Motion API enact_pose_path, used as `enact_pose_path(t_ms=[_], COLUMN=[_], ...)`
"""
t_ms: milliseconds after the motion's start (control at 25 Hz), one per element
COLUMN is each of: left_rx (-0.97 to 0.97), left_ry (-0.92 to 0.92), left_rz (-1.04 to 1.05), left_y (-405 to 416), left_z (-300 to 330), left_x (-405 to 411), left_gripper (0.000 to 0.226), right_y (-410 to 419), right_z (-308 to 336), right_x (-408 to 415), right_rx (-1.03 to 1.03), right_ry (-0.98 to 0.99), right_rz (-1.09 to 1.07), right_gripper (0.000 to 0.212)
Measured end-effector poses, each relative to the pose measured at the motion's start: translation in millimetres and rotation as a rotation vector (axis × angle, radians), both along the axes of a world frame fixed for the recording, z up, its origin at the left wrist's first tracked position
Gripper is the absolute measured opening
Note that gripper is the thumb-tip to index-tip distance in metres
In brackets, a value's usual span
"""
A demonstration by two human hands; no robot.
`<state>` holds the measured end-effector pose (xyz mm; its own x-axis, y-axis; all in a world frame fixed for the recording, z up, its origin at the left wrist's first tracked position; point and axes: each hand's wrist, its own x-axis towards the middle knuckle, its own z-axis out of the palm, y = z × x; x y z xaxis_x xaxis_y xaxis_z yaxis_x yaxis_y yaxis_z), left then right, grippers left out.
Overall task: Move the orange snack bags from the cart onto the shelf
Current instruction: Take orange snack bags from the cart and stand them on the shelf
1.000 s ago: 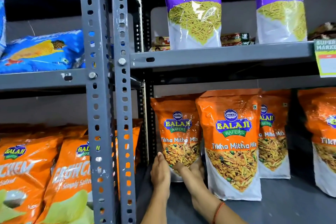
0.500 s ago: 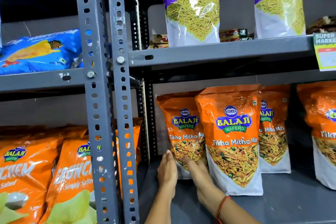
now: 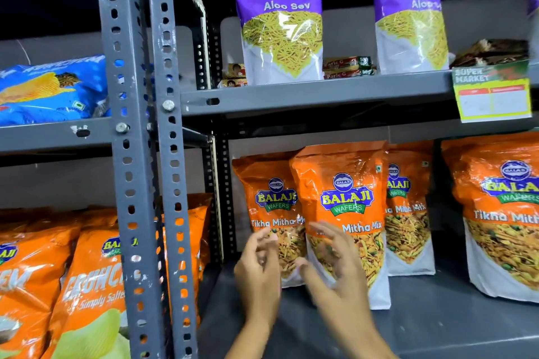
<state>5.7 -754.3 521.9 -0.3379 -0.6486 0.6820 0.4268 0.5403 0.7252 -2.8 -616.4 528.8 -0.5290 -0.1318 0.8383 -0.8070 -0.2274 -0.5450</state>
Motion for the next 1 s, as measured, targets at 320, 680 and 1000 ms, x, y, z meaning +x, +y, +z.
enact_pose_path(t_ms=[320, 680, 1000], left_rx=[0.074, 0.08, 0.134], left_ry=[-0.544, -0.501, -0.311], left_rz=[-0.487, -0.503, -0.507], left_y=[38.3, 49.9, 21.5], left_z=[-22.4, -24.8, -15.6], left_x=[-22.1, -15.1, 45.9], left_gripper=[0.093, 0.085, 0.057], right_y=[100.9, 107.8, 73.8], right_z=[-12.3, -29.4, -19.5], right_x=[-109.7, -115.3, -60.3], right_rx=[0.416, 0.654, 0.582], right_ry=[-0.525, -0.397, -0.247], right_rz=[0.139, 0.148, 0.061], right_gripper=[0.098, 0.092, 0.083])
